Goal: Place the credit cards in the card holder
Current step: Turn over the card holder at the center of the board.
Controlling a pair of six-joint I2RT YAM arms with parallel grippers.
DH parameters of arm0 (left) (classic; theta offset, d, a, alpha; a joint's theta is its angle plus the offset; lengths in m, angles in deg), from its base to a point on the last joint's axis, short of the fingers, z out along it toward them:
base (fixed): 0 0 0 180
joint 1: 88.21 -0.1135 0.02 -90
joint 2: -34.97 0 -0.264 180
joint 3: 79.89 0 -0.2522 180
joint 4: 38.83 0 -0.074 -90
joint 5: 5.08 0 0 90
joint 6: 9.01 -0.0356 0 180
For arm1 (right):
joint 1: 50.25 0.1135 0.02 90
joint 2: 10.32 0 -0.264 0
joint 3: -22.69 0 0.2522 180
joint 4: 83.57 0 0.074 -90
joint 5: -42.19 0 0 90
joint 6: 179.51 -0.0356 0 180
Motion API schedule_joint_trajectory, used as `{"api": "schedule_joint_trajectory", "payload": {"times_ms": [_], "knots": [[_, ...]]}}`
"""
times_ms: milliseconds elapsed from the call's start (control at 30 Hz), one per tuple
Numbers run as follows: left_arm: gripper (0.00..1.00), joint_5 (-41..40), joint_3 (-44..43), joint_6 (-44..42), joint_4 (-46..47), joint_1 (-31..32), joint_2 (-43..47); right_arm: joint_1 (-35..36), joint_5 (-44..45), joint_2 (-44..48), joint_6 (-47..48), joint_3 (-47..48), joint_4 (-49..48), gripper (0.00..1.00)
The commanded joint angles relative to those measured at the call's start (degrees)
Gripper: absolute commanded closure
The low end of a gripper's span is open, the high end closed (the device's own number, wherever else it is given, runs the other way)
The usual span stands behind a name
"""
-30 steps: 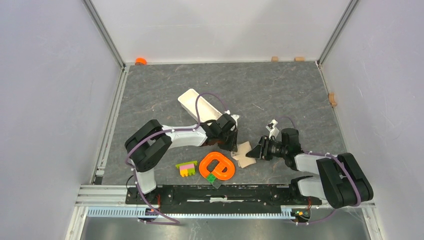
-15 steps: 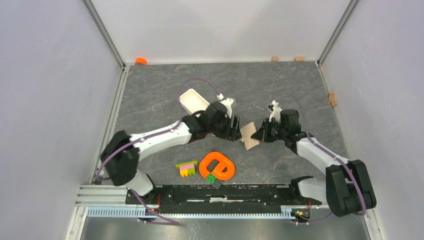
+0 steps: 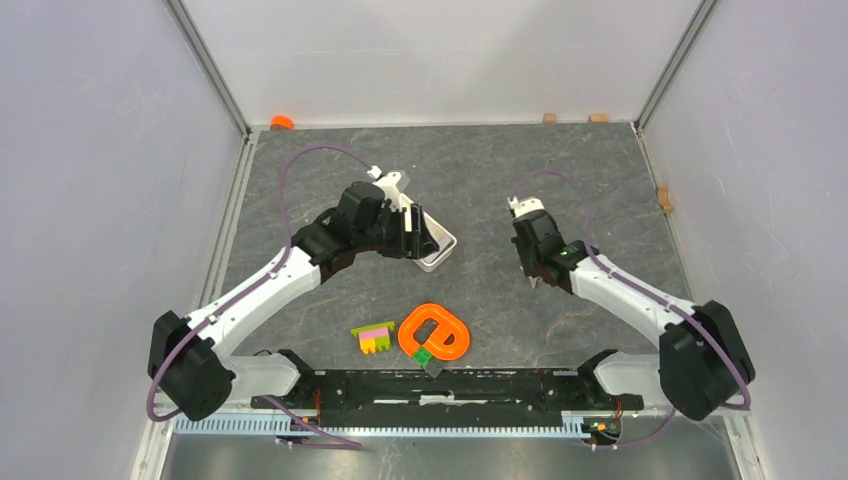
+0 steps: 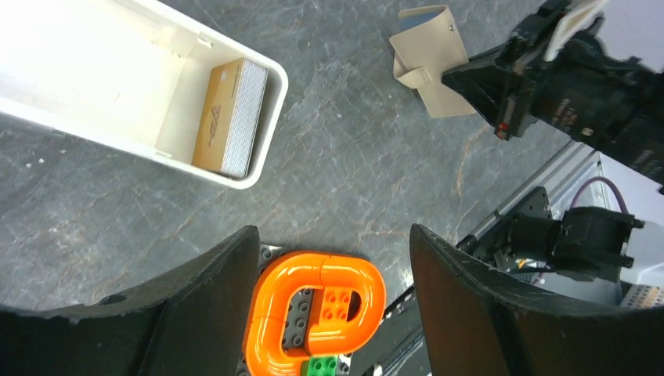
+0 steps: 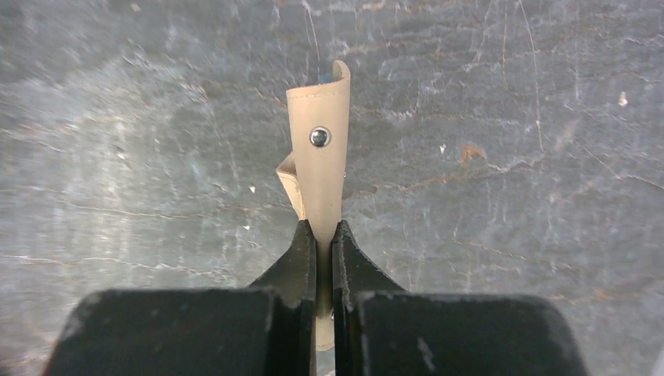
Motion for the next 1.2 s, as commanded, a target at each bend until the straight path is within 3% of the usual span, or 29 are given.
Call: {"api": "schedule_joint_trajectory", "payload": {"times_ms": [0, 167, 300, 400, 567, 767, 933, 1167], "knots": [[0.23, 4.18, -0.29, -3.92, -4.36, -1.94, 4.03, 5.79, 15.74, -4.17, -1.24, 3.07, 4.58, 1.0], [0.22, 4.17, 0.6, -5.0, -6.34, -3.8, 6.43, 13.21, 20.54, -8.94, -7.18, 5.2, 7.35, 0.98], [0.21, 4.01, 2.47, -4.29, -6.17, -4.51, 8.32, 19.51, 20.07, -13.36, -11.47, 8.15, 8.63, 0.81], [0.21, 3.61, 3.87, -3.53, -6.16, -4.9, 9.84, 23.4, 20.05, -16.3, -13.68, 10.82, 9.64, 0.59], [0.2, 2.57, 6.6, -1.36, -5.44, -5.04, 12.35, 25.49, 16.5, -17.15, -14.88, 13.83, 10.49, 0.47], [0.24, 2.12, 8.84, 2.31, -1.83, -4.34, 12.52, 24.66, 13.27, -10.43, -10.76, 16.08, 11.47, 0.32], [0.25, -1.53, 8.65, 6.98, 4.33, 3.97, 7.02, 16.68, 7.58, -5.93, -7.07, 12.61, 9.58, 0.33], [0.26, -3.58, 7.34, 14.75, 18.0, 12.86, -6.71, 5.21, -1.24, -3.47, -2.31, 6.24, 3.47, 0.44]]}}
